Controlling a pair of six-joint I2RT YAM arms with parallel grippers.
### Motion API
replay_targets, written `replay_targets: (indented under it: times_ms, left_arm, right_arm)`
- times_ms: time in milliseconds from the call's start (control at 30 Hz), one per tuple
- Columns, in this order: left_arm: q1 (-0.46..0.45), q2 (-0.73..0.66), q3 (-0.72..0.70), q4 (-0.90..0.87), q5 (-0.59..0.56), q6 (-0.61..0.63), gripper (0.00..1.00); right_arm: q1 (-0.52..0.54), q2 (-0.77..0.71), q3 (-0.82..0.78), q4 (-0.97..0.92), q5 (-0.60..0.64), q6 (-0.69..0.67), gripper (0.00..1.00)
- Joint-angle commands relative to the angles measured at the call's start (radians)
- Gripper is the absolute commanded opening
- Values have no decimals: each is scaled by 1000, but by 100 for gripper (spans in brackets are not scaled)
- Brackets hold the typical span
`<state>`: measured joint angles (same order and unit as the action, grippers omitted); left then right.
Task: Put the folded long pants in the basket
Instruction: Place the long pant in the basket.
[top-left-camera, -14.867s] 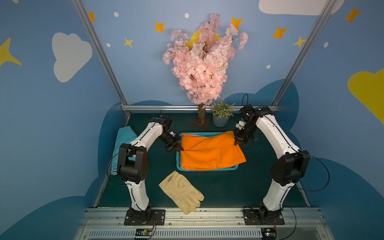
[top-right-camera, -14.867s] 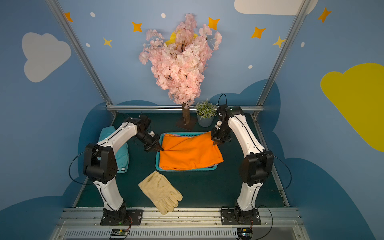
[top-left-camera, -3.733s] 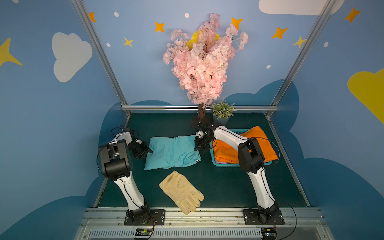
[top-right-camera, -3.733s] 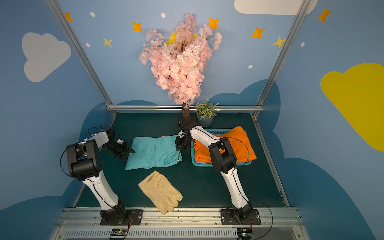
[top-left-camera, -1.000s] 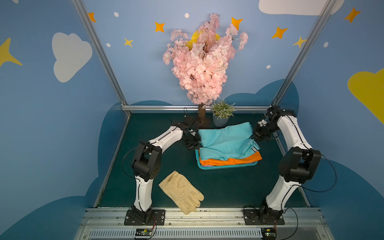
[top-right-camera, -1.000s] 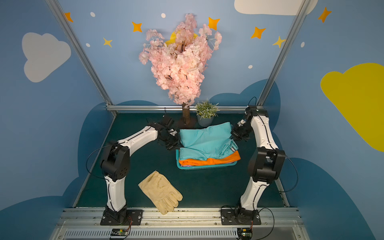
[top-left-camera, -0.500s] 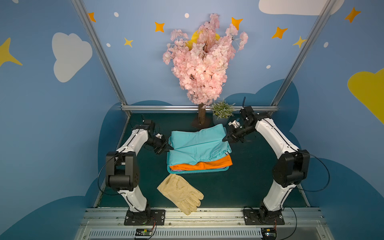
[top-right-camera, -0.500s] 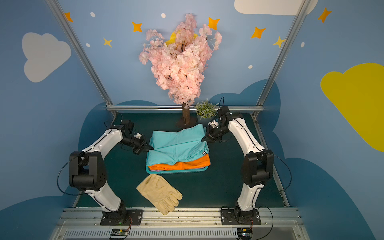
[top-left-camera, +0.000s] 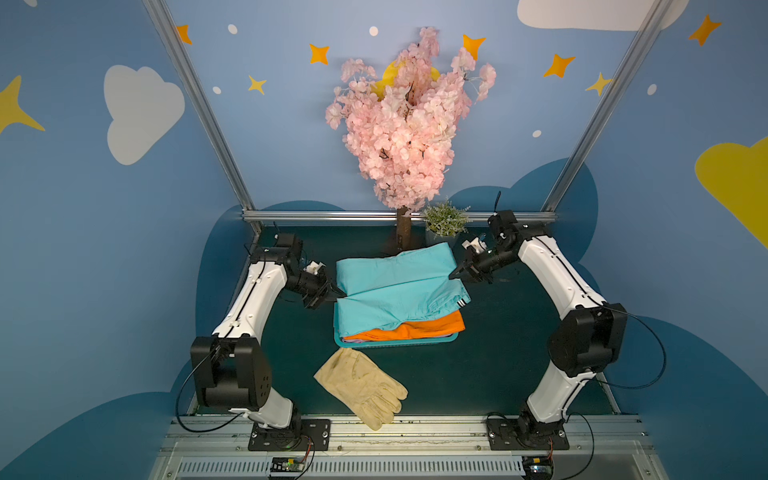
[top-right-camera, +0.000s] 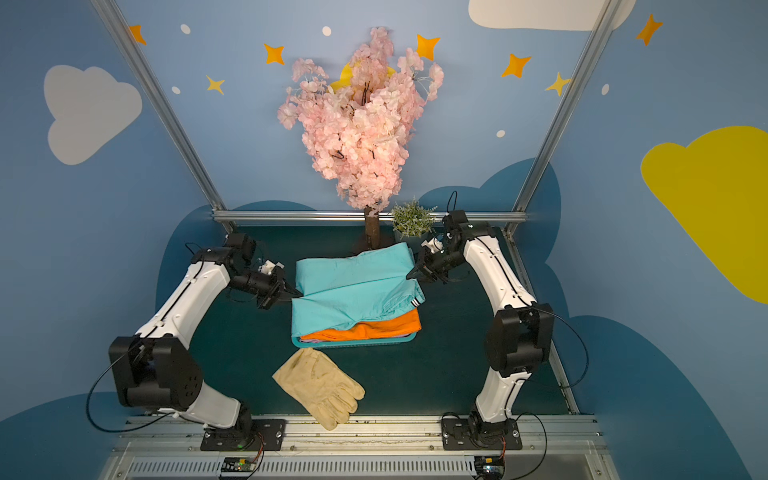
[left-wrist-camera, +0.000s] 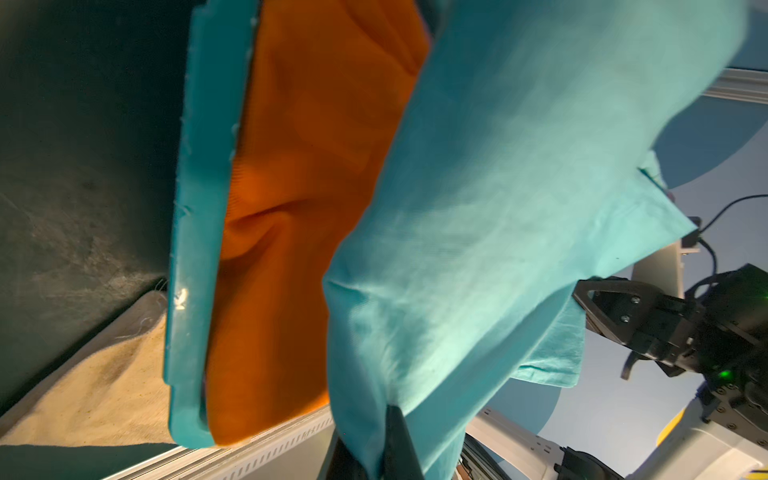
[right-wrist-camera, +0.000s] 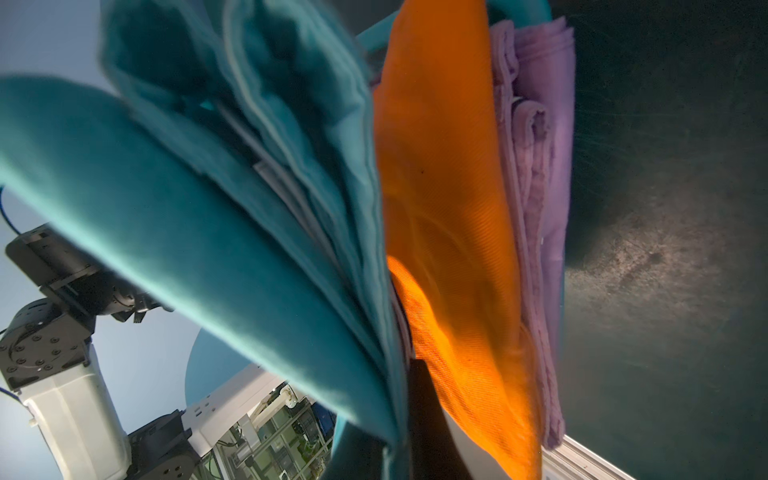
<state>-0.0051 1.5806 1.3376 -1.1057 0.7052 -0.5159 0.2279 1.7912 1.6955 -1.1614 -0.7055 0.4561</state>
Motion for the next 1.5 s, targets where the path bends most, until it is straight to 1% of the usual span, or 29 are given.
replay_targets:
  times_ms: [0,67,200,300,433,500,633,700,767,833,933,1100,1233,1300,1367,1433,1467]
  left_arm:
    - [-9,73,-48,13,-124,15,4]
    - [-15,98,-74,37,-170,18,3]
    - [-7,100,-127,96,-243,0,4]
    - [-3,74,-141,125,-250,-12,5]
    - [1,56,-120,129,-253,-9,7]
    - [1,54,-98,119,-244,-7,14]
    - [3,52,-45,79,-242,6,24]
    - [5,45,-18,55,-242,15,35]
    - [7,40,10,16,-252,25,38]
    - [10,21,33,-13,-259,31,40]
    - [9,-34,52,-25,-233,30,40]
    - [-8,-126,59,-26,-98,37,35]
    - [-56,-182,-12,49,29,27,31]
    - [-97,-190,-59,78,54,25,28]
    - [-126,-203,-126,104,30,15,25]
    - [-128,-217,-191,132,12,-5,24]
    - [-129,-221,-223,154,9,-17,23]
  right_arm:
    - [-26,12,-59,98,96,12,0]
    - [-21,37,-77,107,106,0,0]
    - [-20,57,-133,139,115,-12,0]
    - [-21,41,-169,164,125,-17,0]
    - [-22,31,-200,180,105,-19,0]
    - [-23,17,-216,183,91,-14,0]
    - [-24,-24,-230,190,64,-13,0]
    - [-31,-42,-235,186,50,-11,18]
    - [-39,-64,-250,187,19,-7,30]
    - [-41,-93,-263,188,5,-4,37]
    - [-41,-134,-279,190,-18,-4,44]
    - [-38,-178,-325,178,-52,-10,47]
    - [-16,-218,-381,199,-108,-10,49]
    - [-4,-222,-399,179,-97,-21,48]
    - [4,-239,-433,177,-95,-22,44]
    - [8,-263,-469,190,-85,-15,42]
    - [10,-274,-487,199,-85,-12,38]
